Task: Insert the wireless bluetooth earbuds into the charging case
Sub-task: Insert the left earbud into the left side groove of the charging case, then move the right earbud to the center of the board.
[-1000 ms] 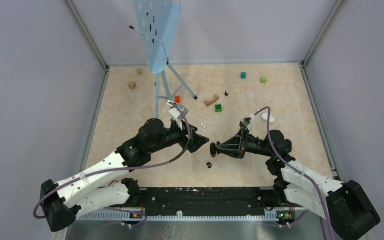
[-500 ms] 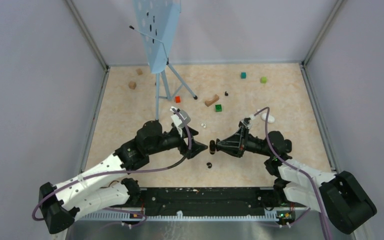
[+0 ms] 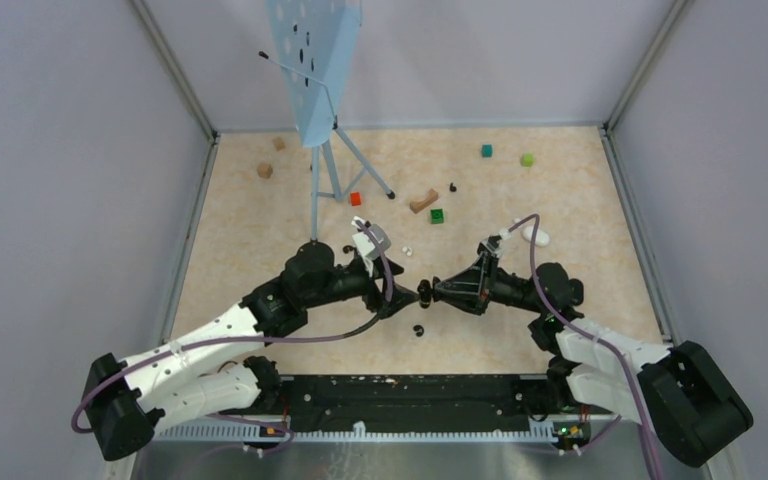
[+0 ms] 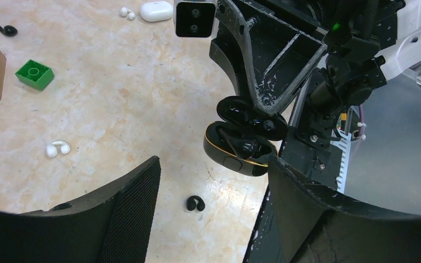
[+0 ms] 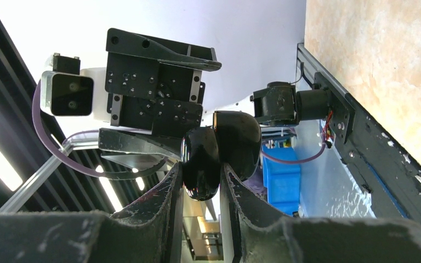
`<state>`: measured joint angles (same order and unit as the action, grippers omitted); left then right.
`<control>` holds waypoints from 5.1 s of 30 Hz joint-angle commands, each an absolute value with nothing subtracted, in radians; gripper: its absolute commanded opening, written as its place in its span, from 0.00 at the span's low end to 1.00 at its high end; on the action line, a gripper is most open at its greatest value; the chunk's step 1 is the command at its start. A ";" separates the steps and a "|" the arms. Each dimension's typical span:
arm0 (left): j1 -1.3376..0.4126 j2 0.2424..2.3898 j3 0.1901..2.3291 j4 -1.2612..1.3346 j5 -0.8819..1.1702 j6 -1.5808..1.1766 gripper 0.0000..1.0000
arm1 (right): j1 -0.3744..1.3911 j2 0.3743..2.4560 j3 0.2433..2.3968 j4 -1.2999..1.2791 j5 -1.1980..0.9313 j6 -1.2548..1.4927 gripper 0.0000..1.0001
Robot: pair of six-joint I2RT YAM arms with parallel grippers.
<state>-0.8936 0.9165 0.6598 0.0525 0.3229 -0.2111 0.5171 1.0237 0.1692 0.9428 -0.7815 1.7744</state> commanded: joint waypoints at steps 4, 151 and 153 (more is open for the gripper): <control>-0.895 0.929 0.662 0.151 0.321 -0.193 0.75 | 0.524 1.003 0.174 0.985 -0.767 1.777 0.00; -0.762 2.647 2.344 -0.163 -0.338 -0.120 0.61 | 0.277 0.540 0.430 -0.525 -0.207 0.924 0.00; -0.760 2.653 2.340 -0.172 -0.330 -0.123 0.60 | 0.277 0.540 0.434 -0.522 -0.206 0.926 0.00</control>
<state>-0.7635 2.6358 2.2932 -0.1745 -0.3103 -0.1371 0.2848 0.5400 0.4297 -0.5827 -0.2047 0.9142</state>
